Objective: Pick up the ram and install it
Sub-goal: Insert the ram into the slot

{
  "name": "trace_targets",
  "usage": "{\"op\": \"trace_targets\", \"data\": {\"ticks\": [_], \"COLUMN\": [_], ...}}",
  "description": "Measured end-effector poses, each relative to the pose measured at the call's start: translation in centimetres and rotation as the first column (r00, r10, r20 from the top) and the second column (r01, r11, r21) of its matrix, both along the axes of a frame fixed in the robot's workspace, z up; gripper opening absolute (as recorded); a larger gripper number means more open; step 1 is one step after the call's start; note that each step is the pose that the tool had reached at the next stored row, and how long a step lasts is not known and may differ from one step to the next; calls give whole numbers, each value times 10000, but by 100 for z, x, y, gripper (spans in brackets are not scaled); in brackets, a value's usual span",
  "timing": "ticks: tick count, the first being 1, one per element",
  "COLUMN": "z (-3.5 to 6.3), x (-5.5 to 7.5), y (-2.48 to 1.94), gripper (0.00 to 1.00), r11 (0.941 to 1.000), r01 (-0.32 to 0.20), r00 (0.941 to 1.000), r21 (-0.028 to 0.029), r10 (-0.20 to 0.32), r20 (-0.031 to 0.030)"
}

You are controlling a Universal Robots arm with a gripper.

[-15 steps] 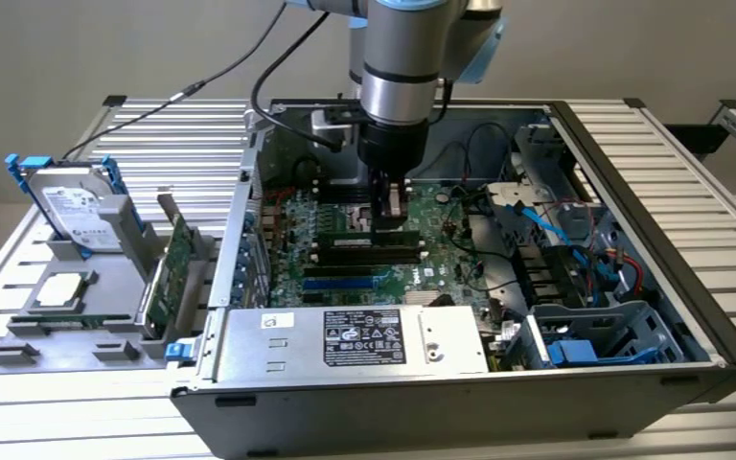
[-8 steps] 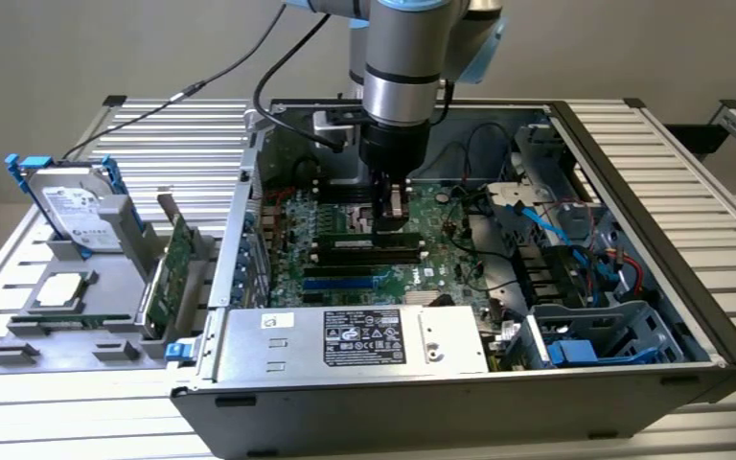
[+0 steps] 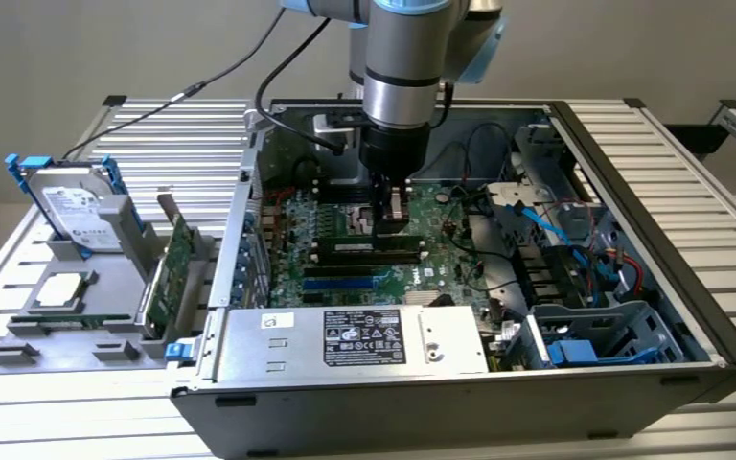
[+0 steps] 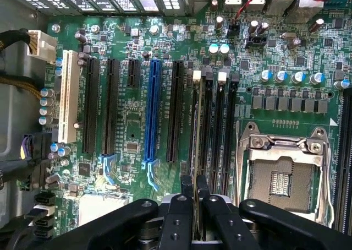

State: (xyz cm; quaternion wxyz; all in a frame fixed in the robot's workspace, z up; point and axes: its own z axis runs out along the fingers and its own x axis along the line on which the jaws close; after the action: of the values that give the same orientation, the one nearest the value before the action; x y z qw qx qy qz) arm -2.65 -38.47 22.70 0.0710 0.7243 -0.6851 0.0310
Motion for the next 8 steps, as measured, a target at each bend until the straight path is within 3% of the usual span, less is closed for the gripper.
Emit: {"op": "trace_targets", "data": {"ticks": [8], "z": [-2], "x": [0], "y": [0], "gripper": [14], "r11": [10000], "r01": [0], "r00": [10000], "r21": [-19], "r10": [0], "r20": [-1]}}
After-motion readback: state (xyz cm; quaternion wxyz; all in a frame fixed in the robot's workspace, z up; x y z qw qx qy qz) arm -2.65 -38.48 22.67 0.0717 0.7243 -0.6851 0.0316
